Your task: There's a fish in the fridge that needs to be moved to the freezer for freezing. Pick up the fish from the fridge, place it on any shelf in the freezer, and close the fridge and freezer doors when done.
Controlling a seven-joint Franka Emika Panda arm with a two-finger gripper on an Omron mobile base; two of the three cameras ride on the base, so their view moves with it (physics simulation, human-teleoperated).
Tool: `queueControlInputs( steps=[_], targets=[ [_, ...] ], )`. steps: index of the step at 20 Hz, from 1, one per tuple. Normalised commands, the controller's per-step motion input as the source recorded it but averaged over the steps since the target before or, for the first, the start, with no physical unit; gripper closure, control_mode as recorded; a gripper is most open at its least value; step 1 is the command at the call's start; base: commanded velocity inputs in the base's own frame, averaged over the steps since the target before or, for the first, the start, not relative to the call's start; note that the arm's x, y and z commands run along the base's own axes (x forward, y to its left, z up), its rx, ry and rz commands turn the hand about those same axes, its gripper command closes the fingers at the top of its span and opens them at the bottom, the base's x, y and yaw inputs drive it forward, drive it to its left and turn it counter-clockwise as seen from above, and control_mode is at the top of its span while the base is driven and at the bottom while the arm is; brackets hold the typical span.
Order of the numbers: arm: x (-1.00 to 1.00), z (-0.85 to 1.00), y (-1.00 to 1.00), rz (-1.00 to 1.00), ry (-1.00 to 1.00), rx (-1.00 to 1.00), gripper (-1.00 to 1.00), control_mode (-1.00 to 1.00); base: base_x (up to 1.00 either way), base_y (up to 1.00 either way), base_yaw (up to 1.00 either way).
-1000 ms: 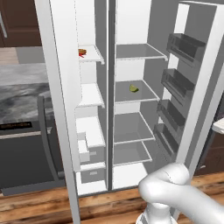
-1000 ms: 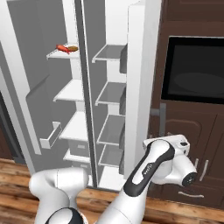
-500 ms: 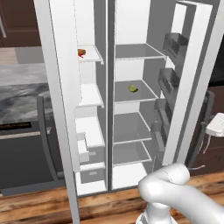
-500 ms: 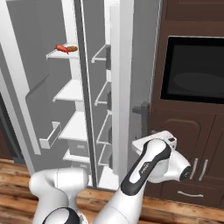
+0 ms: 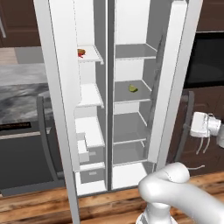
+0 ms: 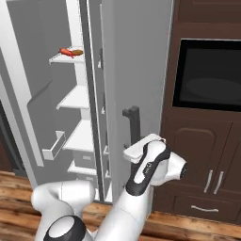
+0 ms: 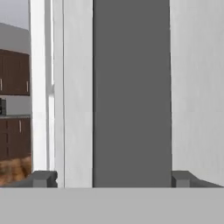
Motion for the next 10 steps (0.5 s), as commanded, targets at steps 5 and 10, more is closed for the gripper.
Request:
queueControlInputs(
  steps=[5, 10],
  targets=[
    [0.26, -0.07, 1.0, 0.08, 0.0, 0.0, -1.0, -1.0, 0.0, 0.0, 0.0],
    [0.35, -0.01, 1.0, 0.0, 0.0, 0.0, -1.0, -1.0, 0.0, 0.0, 0.0]
  ],
)
